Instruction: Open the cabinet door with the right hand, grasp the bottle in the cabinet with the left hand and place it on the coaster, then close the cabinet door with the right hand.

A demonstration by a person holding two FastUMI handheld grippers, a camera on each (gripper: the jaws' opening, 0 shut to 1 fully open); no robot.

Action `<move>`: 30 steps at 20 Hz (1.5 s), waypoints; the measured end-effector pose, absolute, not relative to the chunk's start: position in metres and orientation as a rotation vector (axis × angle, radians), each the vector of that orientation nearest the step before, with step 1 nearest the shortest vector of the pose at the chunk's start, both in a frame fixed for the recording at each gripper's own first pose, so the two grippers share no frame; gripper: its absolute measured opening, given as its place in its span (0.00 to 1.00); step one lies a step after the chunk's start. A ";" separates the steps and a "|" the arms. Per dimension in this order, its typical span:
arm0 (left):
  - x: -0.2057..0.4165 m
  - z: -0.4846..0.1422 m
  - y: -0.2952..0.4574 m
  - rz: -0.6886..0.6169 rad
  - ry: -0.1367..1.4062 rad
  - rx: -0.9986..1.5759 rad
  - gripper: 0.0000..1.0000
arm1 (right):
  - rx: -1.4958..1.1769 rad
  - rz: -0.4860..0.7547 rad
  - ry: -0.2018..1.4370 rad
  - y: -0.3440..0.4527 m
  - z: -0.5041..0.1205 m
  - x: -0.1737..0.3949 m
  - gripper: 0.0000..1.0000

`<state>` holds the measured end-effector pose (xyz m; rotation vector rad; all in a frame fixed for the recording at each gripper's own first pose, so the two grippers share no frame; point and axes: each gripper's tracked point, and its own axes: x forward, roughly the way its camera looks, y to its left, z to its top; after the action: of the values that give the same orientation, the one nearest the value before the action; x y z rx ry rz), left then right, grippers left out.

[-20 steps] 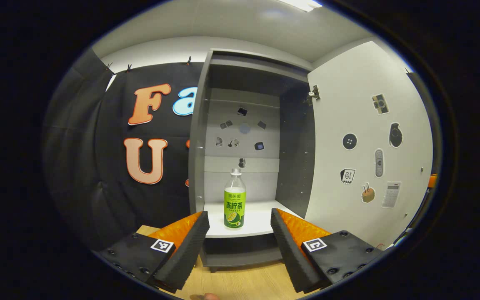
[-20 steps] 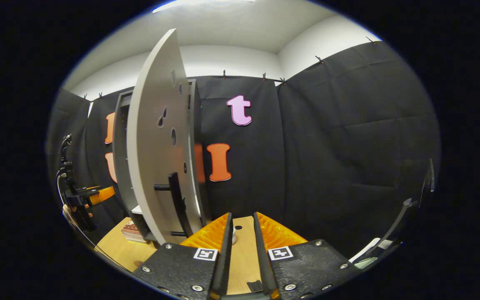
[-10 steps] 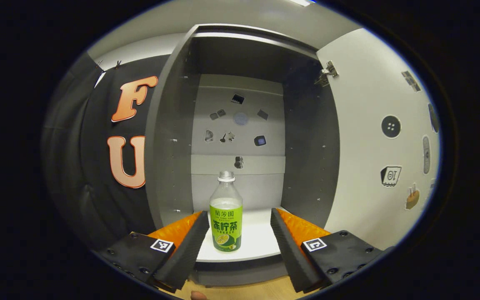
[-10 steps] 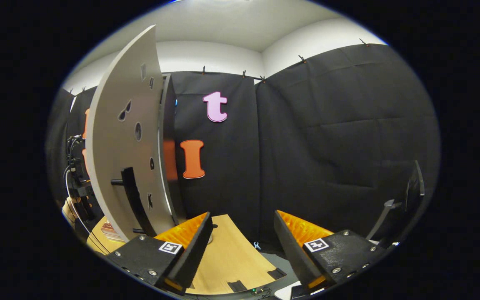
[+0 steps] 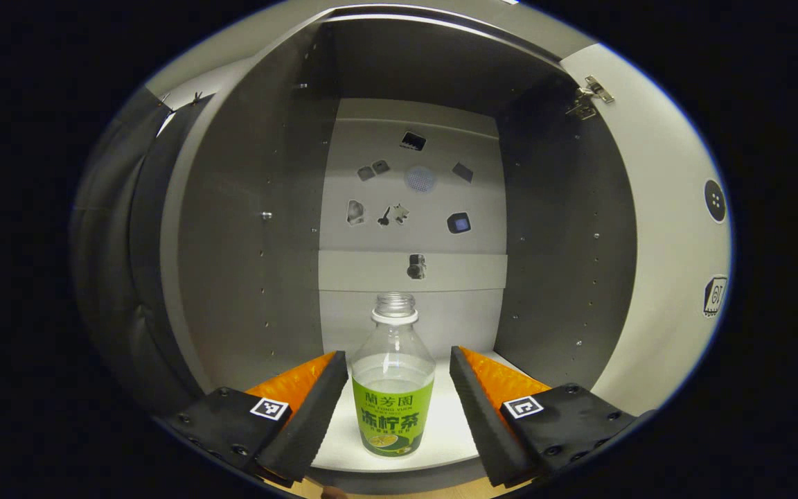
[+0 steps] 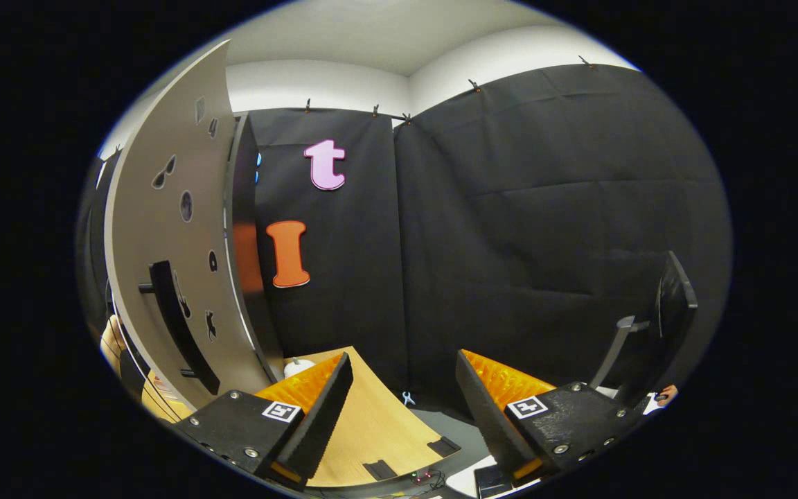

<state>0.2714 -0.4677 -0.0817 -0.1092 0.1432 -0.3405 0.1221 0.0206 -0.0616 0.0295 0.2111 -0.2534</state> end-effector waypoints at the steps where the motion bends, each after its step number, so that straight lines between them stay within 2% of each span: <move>1: 0.274 -0.085 -0.469 -0.342 0.153 -0.114 0.94 | 0.040 -0.260 0.217 0.021 -0.063 0.123 0.93; 2: 0.278 -0.088 -0.470 -0.344 0.164 -0.118 0.97 | 0.053 -0.265 0.222 0.021 -0.064 0.122 0.93; 7: 0.283 -0.097 -0.470 -0.351 0.193 -0.100 0.96 | 0.068 -0.279 0.235 0.022 -0.068 0.123 0.93; 9: 0.283 -0.096 -0.468 -0.349 0.190 -0.080 0.89 | 0.067 -0.277 0.240 0.023 -0.069 0.123 0.95; 11: 0.280 -0.097 -0.470 -0.356 0.198 -0.072 0.83 | 0.067 -0.273 0.243 0.024 -0.070 0.123 0.93; 12: 0.277 -0.097 -0.469 -0.358 0.203 -0.071 0.81 | 0.068 -0.271 0.244 0.024 -0.070 0.124 0.88; 13: 0.272 -0.096 -0.468 -0.361 0.205 -0.074 0.81 | 0.070 -0.269 0.245 0.026 -0.070 0.125 0.88; 14: 0.267 -0.093 -0.467 -0.368 0.203 -0.076 0.81 | 0.073 -0.266 0.244 0.027 -0.069 0.125 0.93; 19: 0.227 -0.077 -0.450 -0.401 0.165 -0.037 0.80 | 0.072 -0.244 0.238 0.032 -0.068 0.128 0.93; 20: 0.217 -0.076 -0.444 -0.403 0.161 -0.037 0.83 | 0.073 -0.236 0.238 0.034 -0.068 0.128 0.93; 21: 0.207 -0.075 -0.437 -0.403 0.158 -0.036 0.82 | 0.073 -0.228 0.239 0.036 -0.067 0.129 0.93; 22: 0.199 -0.073 -0.430 -0.400 0.154 -0.039 0.81 | 0.073 -0.220 0.241 0.037 -0.068 0.129 0.98; 23: 0.189 -0.072 -0.421 -0.396 0.149 -0.041 0.83 | 0.073 -0.209 0.242 0.039 -0.068 0.129 0.98; 24: 0.180 -0.072 -0.412 -0.389 0.147 -0.044 0.79 | 0.073 -0.199 0.245 0.042 -0.068 0.129 0.98; 30: 0.125 -0.092 -0.352 -0.352 0.152 -0.050 0.81 | 0.060 -0.135 0.256 0.054 -0.067 0.127 0.98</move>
<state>0.1253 -0.3517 -0.0919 -0.0501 0.1523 -0.3517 0.1269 0.0537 -0.0672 0.0602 0.2562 -0.1353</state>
